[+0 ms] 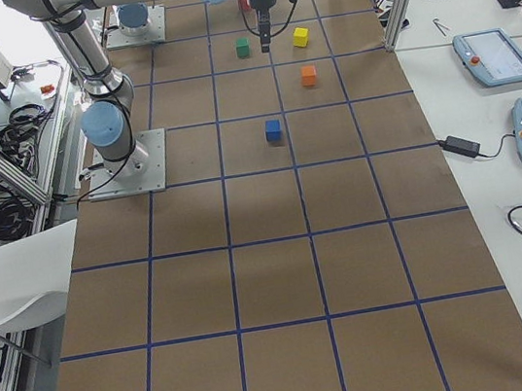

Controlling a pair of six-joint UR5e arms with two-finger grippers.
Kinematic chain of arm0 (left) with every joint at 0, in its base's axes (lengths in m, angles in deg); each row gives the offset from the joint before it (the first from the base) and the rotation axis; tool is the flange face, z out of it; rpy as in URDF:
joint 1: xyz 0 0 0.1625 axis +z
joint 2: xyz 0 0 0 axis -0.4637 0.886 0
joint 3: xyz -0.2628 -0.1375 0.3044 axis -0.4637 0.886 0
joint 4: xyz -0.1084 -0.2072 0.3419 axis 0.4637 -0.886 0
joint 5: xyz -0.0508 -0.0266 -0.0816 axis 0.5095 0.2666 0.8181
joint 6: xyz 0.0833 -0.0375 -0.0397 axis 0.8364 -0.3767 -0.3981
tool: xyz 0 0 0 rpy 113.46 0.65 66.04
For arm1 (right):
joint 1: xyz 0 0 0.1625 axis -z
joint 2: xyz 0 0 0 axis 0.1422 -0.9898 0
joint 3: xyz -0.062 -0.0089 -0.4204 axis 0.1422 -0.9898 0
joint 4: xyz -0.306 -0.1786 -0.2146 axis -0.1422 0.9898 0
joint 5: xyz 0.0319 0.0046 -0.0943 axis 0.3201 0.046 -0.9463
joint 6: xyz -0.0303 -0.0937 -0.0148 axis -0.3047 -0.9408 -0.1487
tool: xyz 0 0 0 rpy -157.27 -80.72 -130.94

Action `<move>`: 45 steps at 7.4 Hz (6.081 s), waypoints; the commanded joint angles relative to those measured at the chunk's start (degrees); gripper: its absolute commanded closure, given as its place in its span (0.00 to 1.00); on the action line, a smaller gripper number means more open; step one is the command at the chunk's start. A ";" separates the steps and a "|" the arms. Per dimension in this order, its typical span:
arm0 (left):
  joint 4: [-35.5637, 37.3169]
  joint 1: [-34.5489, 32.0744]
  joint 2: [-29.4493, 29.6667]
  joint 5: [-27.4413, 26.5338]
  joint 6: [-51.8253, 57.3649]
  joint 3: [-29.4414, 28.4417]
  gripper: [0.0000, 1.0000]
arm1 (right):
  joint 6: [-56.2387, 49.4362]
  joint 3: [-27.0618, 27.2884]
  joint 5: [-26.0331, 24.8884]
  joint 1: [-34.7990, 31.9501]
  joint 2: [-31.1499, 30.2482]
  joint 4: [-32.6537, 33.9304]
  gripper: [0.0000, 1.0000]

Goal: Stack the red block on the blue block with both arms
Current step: 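Move the left gripper down over the red cube, then close the left gripper on the red cube, then carry the red cube with the left gripper toward the table center and set it down, then open and withdraw the left gripper while the right gripper moves over the red cube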

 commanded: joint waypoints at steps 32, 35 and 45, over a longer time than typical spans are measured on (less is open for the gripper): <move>-5.21 -48.56 26.55 9.53 -70.05 -26.20 0.05 | -2.24 -0.09 -0.22 0.41 0.00 -0.58 0.00; -6.07 -46.73 23.14 8.92 -69.00 -26.12 0.00 | -2.06 0.09 -0.05 0.15 0.00 -0.67 0.00; -25.42 -18.51 -1.38 4.96 -39.48 -23.49 0.00 | 21.23 28.30 1.53 -13.92 8.86 37.89 0.00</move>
